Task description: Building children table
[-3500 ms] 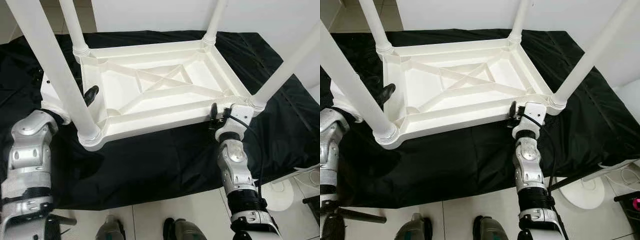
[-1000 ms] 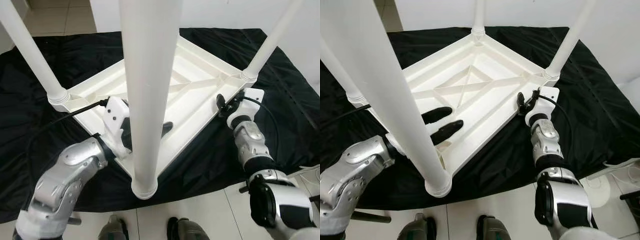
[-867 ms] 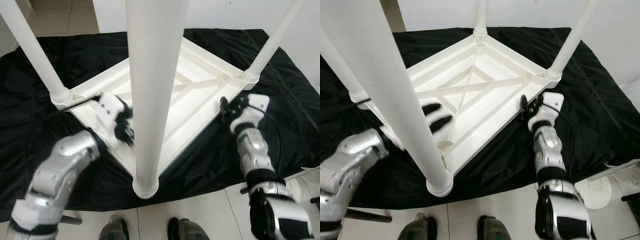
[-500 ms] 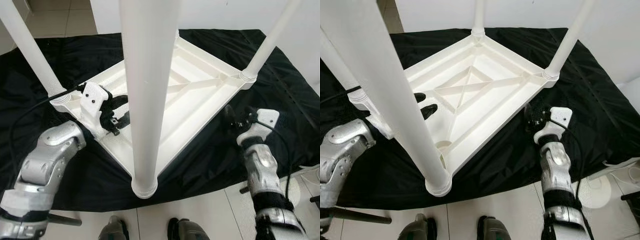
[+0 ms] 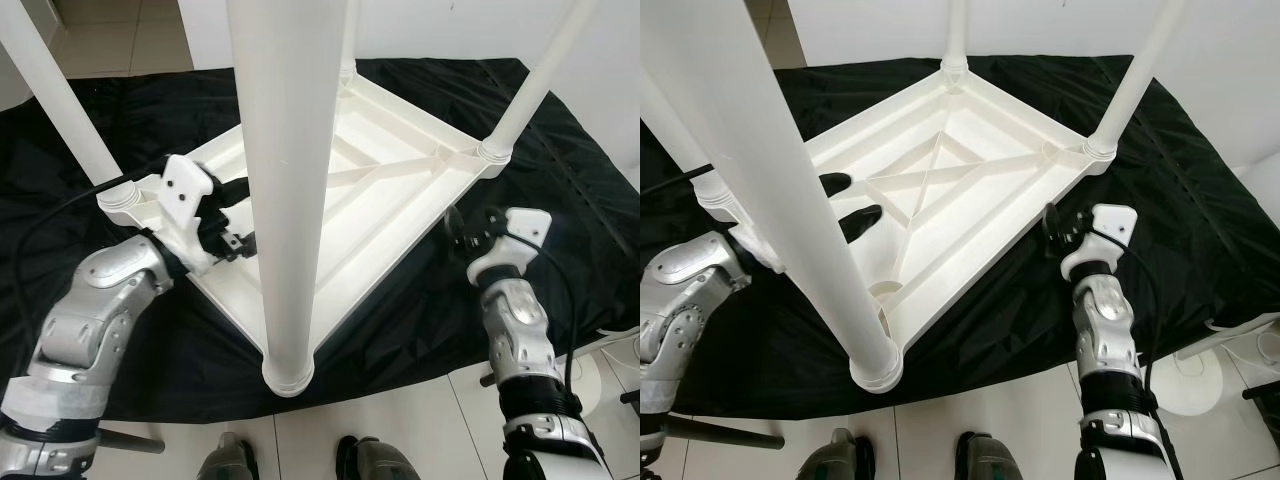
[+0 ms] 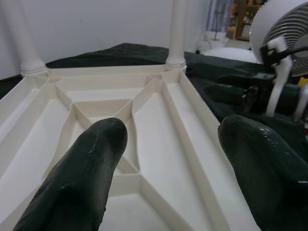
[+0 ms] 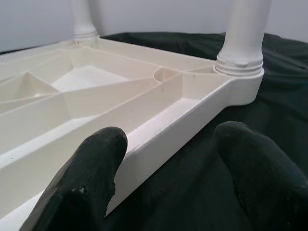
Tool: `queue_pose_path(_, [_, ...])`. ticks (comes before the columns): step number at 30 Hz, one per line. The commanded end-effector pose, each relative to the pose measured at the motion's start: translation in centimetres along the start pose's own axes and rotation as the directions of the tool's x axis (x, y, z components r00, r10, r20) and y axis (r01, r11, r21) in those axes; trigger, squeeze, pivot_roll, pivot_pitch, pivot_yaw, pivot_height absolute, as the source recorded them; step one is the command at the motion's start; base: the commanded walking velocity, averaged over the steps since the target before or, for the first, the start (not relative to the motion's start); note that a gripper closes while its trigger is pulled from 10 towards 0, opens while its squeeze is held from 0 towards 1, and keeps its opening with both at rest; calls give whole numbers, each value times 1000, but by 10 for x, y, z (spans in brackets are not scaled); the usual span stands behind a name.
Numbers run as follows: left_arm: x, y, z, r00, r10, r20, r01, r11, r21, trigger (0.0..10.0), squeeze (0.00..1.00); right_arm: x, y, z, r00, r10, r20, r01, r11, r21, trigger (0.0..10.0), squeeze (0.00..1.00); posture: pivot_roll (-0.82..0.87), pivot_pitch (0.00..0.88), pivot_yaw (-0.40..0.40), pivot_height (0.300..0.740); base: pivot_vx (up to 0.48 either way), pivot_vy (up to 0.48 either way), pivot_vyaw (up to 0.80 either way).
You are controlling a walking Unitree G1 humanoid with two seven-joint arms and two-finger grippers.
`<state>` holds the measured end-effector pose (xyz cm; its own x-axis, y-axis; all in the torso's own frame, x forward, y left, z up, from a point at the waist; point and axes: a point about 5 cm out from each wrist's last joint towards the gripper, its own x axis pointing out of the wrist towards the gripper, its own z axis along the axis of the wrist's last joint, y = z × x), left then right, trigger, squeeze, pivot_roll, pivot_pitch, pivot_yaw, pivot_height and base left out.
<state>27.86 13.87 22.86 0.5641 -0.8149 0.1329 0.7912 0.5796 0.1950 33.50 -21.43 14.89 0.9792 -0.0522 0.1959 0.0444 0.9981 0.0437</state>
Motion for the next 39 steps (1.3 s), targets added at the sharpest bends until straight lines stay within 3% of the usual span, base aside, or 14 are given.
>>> queue_pose_path(1, [4, -7, 2, 999, -33, 10, 33, 999, -15, 10000, 0, 1, 1, -7, 999, -25, -42, 25, 1000, -6, 10000, 0, -12, 132, 2, 740, 0, 0, 0])
queue_pose_path(5, [22, -22, 16, 994, -24, 109, 29, 999, -38, 10000, 0, 12, 5, -17, 978, -167, -125, 167, 986, -7, 10000, 0, 13, 138, -14, 740, 0, 0, 0])
queue_pose_path(11, [23, -25, 16, 994, 7, 108, 0, 998, -62, 10000, 0, 14, 3, -15, 958, -271, -91, 271, 963, -11, 10000, 0, 31, 140, -16, 740, 0, 0, 0])
queue_pose_path(20, [19, -28, 19, 994, 27, 104, -18, 996, -85, 10000, 0, 16, 6, -21, 947, -292, -133, 297, 955, 15, 10000, 0, 41, 144, -12, 740, 0, 0, 0])
queue_pose_path(31, [27, -46, 20, 999, 38, 38, -34, 994, -101, 10000, 0, 26, 14, -29, 961, -174, -213, 180, 984, 10, 10000, 0, 45, 140, -12, 740, 0, 0, 0])
queue_pose_path(39, [36, -68, 31, 1000, -10, 22, 13, 992, -127, 10000, 0, 40, 20, -21, 973, -78, -217, 66, 996, -62, 10000, 0, 46, 136, -16, 740, 0, 0, 0])
